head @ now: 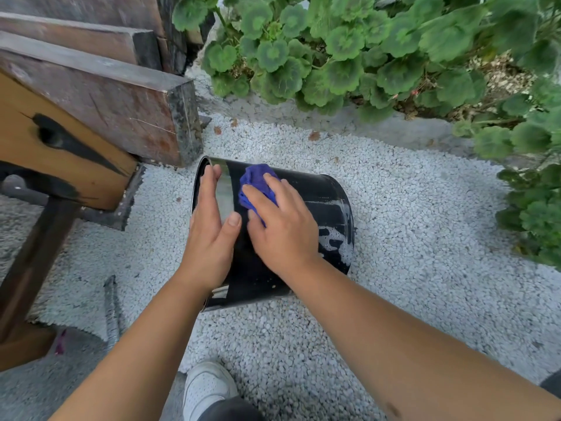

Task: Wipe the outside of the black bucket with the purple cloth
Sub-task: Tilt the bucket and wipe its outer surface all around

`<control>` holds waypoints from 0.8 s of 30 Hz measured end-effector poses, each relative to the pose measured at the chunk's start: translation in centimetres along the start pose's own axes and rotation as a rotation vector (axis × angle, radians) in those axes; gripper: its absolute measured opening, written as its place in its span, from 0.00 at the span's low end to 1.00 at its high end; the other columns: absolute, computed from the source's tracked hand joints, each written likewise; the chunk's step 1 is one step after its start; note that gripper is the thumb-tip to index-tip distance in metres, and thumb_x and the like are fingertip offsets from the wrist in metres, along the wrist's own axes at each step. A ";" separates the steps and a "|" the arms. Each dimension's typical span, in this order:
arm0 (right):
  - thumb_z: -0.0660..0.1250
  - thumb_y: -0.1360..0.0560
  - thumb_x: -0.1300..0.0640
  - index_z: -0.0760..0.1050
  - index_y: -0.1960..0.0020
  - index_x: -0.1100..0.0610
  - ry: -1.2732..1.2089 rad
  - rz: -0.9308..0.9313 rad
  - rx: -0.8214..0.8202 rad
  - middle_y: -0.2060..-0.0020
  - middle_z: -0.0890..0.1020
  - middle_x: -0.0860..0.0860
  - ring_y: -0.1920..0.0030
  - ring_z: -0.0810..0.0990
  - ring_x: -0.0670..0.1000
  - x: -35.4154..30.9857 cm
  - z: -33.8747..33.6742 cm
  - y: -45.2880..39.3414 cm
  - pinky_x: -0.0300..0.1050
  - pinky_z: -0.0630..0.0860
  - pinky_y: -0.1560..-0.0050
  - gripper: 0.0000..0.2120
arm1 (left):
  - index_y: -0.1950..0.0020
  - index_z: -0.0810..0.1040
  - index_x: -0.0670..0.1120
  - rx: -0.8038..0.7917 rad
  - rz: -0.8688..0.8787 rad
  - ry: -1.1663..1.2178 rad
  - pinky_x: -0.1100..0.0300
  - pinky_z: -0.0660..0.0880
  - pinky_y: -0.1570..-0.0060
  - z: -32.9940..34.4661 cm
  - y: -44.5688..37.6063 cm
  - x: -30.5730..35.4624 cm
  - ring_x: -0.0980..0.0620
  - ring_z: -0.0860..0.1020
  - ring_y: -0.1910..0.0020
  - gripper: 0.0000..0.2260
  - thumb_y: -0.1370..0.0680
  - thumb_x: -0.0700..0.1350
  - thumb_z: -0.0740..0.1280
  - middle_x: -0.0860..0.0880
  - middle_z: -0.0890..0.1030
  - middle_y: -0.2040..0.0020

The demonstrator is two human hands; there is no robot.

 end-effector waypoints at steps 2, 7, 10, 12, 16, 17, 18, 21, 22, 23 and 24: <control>0.59 0.25 0.52 0.79 0.37 0.51 0.030 0.068 -0.031 0.35 0.78 0.56 0.34 0.74 0.64 2.5 0.2 0.3 0.59 0.75 0.38 0.19 | 0.21 0.44 0.53 0.014 -0.011 -0.018 0.46 0.52 0.23 -0.5 0.0 -0.3 0.60 0.52 0.21 0.39 0.24 0.73 0.50 0.64 0.52 0.22; 0.61 0.21 0.55 0.73 0.31 0.48 0.055 0.385 -0.110 0.29 0.72 0.52 0.30 0.69 0.57 11.1 -0.7 1.3 0.57 0.70 0.33 0.19 | 0.21 0.45 0.54 0.013 -0.023 -0.020 0.59 0.51 0.25 0.0 -0.4 0.7 0.64 0.52 0.22 0.37 0.23 0.71 0.49 0.66 0.52 0.23; 0.59 0.20 0.54 0.71 0.29 0.49 0.045 0.458 -0.147 0.27 0.69 0.51 0.28 0.66 0.55 13.7 -1.6 1.6 0.54 0.67 0.30 0.19 | 0.19 0.46 0.49 -0.008 -0.026 -0.063 0.48 0.51 0.23 1.3 -0.8 1.9 0.59 0.50 0.21 0.38 0.22 0.70 0.49 0.57 0.52 0.20; 0.58 0.19 0.54 0.69 0.28 0.49 0.010 0.474 -0.168 0.26 0.68 0.50 0.27 0.64 0.53 14.2 -1.9 1.5 0.51 0.64 0.28 0.20 | 0.19 0.47 0.49 -0.019 -0.035 -0.081 0.43 0.51 0.23 1.9 -1.0 2.5 0.56 0.48 0.20 0.38 0.22 0.70 0.48 0.54 0.51 0.19; 0.61 0.21 0.53 0.70 0.29 0.50 -0.161 0.501 -0.126 0.30 0.72 0.48 0.30 0.69 0.50 12.2 -2.5 0.7 0.52 0.65 0.28 0.20 | 0.19 0.48 0.49 -0.004 -0.047 -0.076 0.42 0.50 0.23 1.7 -0.8 2.3 0.54 0.47 0.20 0.38 0.23 0.70 0.48 0.53 0.50 0.18; 0.62 0.21 0.52 0.71 0.29 0.50 -0.199 0.477 -0.121 0.31 0.74 0.47 0.32 0.71 0.50 10.8 -2.5 0.2 0.52 0.66 0.29 0.20 | 0.19 0.49 0.49 0.004 -0.045 -0.077 0.44 0.49 0.22 1.5 -0.8 2.2 0.55 0.47 0.20 0.39 0.23 0.71 0.47 0.53 0.50 0.18; 0.63 0.22 0.52 0.72 0.30 0.50 -0.221 0.435 -0.118 0.31 0.74 0.47 0.32 0.71 0.50 9.2 -2.5 -0.3 0.53 0.67 0.30 0.20 | 0.19 0.49 0.49 0.008 -0.042 -0.080 0.46 0.48 0.22 1.4 -0.8 2.2 0.56 0.47 0.20 0.40 0.24 0.73 0.47 0.53 0.50 0.19; 0.63 0.23 0.47 0.73 0.31 0.49 -0.236 0.266 -0.117 0.31 0.75 0.48 0.31 0.70 0.51 3.4 -2.2 -1.4 0.51 0.66 0.30 0.21 | 0.20 0.51 0.47 0.004 -0.021 -0.072 0.50 0.47 0.22 1.6 -1.1 2.3 0.57 0.47 0.20 0.43 0.25 0.74 0.46 0.54 0.51 0.20; 0.62 0.23 0.45 0.73 0.31 0.47 -0.230 0.217 -0.109 0.31 0.74 0.47 0.31 0.69 0.52 1.4 -2.0 -1.3 0.50 0.67 0.31 0.21 | 0.20 0.51 0.46 0.004 -0.019 -0.055 0.49 0.47 0.22 1.6 -1.1 2.3 0.56 0.48 0.20 0.43 0.25 0.75 0.46 0.54 0.51 0.20; 0.60 0.23 0.44 0.73 0.31 0.46 -0.221 0.180 -0.088 0.31 0.74 0.47 0.31 0.69 0.52 -0.3 -1.8 -1.1 0.49 0.68 0.33 0.21 | 0.20 0.51 0.45 0.004 -0.022 -0.033 0.48 0.48 0.22 1.5 -1.2 2.3 0.54 0.49 0.20 0.44 0.25 0.75 0.46 0.53 0.52 0.21; 0.60 0.23 0.45 0.73 0.32 0.45 -0.218 0.159 -0.054 0.31 0.74 0.48 0.31 0.69 0.53 -1.5 -1.6 -0.7 0.50 0.69 0.35 0.21 | 0.20 0.52 0.45 0.002 -0.028 -0.009 0.48 0.48 0.22 1.5 -1.3 2.2 0.54 0.49 0.20 0.44 0.26 0.75 0.47 0.53 0.52 0.21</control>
Point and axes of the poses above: each hand's wrist, its own y-axis away from the middle knuckle, its own z-axis out of the palm, x = y × z, the point moved 5 cm from there along -y, towards the middle knuckle
